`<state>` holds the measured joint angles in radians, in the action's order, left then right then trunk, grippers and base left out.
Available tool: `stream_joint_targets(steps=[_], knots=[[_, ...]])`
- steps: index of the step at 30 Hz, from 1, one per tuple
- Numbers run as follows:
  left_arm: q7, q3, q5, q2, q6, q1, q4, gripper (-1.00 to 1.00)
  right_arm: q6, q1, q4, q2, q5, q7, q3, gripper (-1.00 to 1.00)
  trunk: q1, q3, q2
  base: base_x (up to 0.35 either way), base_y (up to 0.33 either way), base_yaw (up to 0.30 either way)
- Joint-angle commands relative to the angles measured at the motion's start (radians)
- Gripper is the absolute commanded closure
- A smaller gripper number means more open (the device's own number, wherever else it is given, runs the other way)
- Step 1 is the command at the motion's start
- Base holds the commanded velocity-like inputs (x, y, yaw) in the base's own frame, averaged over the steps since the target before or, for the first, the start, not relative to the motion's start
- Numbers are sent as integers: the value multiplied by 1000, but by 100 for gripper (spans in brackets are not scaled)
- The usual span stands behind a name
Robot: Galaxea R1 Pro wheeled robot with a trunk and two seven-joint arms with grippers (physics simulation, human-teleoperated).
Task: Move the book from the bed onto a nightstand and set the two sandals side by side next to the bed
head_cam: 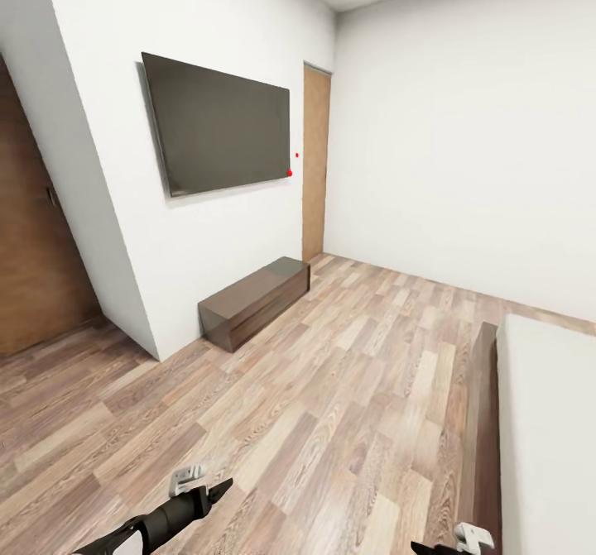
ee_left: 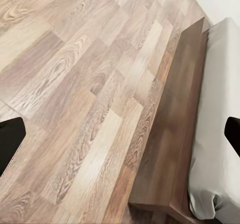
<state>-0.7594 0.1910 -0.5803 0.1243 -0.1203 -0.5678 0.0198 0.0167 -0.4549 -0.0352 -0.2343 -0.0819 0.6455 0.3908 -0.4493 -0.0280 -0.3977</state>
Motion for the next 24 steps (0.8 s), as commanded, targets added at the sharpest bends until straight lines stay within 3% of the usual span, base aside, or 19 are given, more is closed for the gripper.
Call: stream_joint_targets(steps=[1, 15, 24], knots=[[-1, 8, -4, 0, -7, -1, -1, -100, 2, -1, 0, 0, -9, 3, 7, -100, -1, -2, -2, 0, 0, 294], [-3, 8, -6, 0, -7, -1, -1, -100, 2, -1, 0, 0, -9, 3, 7, -100, -1, -2, -2, 9, 0, 294], [-2, 7, -6, 0, -7, -1, -2, -100, 2, -1, 0, 0, -9, 3, 7, -100, -1, -2, -2, 285, 0, 83]])
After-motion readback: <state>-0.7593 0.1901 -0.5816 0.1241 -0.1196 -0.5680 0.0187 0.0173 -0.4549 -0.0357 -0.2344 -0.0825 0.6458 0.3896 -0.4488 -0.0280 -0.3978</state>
